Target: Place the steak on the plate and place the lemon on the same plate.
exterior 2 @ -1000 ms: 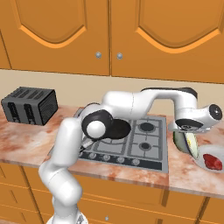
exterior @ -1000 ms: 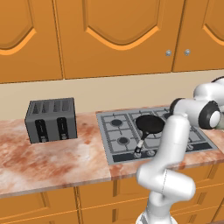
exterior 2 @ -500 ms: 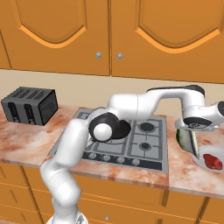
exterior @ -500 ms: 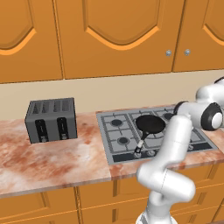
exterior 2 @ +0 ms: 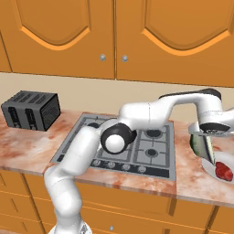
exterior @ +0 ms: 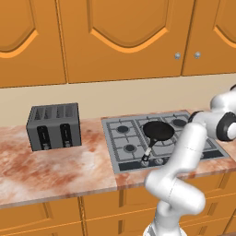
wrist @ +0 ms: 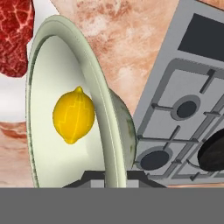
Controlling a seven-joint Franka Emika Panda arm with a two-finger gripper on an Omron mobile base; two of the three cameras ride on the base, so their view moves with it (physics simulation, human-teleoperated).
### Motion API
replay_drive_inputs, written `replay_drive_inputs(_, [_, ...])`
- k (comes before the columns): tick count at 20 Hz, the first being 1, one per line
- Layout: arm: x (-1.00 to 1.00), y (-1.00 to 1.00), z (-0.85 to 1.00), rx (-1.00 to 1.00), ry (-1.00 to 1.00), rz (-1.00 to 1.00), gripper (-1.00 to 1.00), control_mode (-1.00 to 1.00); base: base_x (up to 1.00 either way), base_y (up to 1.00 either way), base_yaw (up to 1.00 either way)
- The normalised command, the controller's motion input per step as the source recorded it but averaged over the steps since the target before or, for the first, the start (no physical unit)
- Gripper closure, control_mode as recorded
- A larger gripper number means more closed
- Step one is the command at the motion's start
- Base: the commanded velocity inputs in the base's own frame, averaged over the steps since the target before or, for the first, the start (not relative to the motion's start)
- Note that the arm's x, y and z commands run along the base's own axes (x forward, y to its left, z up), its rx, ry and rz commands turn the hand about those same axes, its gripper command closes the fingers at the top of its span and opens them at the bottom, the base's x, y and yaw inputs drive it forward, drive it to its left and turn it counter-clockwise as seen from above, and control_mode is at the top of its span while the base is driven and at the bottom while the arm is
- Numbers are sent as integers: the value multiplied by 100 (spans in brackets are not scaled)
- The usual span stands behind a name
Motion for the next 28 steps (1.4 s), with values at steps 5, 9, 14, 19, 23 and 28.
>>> replay_drive_inputs(5, [0, 0, 2, 5, 0, 0, 100, -100, 0, 0, 0])
replay_drive_inputs(9, [0, 1, 5, 9, 0, 0, 100, -100, 0, 0, 0])
replay_drive_inputs(14, [0, 2, 6, 11, 0, 0, 100, -100, 0, 0, 0])
replay_drive_inputs(19, [0, 0, 2, 9, 0, 0, 100, -100, 0, 0, 0])
replay_drive_inputs(23, [0, 3, 0, 2, 0, 0, 100, -100, 0, 0, 0])
replay_drive_inputs(28, [0, 9, -1, 0, 0, 0, 100, -100, 0, 0, 0])
